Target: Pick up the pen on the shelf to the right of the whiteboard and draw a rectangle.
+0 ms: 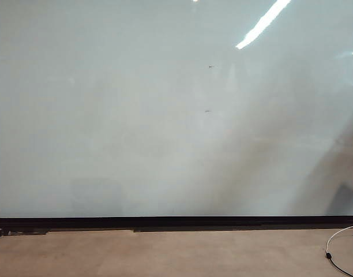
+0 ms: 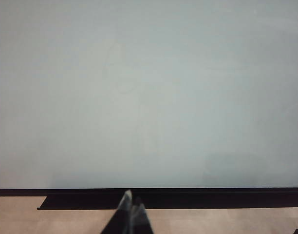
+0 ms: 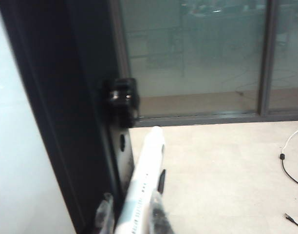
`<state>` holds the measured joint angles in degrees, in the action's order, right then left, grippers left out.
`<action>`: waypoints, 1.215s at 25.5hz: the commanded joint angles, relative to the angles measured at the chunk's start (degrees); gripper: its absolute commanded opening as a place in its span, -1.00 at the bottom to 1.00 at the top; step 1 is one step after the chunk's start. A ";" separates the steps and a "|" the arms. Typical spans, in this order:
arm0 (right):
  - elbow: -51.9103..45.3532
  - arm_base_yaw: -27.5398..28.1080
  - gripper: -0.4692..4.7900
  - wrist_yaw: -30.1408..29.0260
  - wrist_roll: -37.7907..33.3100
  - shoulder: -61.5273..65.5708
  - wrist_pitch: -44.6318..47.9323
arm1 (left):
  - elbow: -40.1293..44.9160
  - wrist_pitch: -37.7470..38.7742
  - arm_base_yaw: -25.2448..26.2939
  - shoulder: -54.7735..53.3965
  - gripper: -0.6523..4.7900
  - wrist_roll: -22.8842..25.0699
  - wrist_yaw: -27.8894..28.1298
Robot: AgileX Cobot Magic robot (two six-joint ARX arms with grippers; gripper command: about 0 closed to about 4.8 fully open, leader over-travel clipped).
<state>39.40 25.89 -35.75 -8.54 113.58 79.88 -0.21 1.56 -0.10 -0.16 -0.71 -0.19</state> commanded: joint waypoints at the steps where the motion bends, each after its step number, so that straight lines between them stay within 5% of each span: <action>1: 0.11 -0.11 -0.39 -0.20 -0.22 -0.09 0.74 | -0.17 -0.35 0.00 -0.02 -0.78 0.26 0.00; 16: 0.09 -0.07 -0.84 -0.35 -0.24 -0.11 0.77 | -0.17 -0.35 0.00 -0.02 -0.78 0.26 0.00; 31: -0.07 2.93 -0.84 -0.37 -0.98 -3.13 0.48 | -0.15 -0.35 0.00 -0.02 -0.78 0.26 0.00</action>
<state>39.16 28.56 -36.10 -9.06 111.28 79.79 -0.21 1.56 -0.10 -0.16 -0.71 -0.16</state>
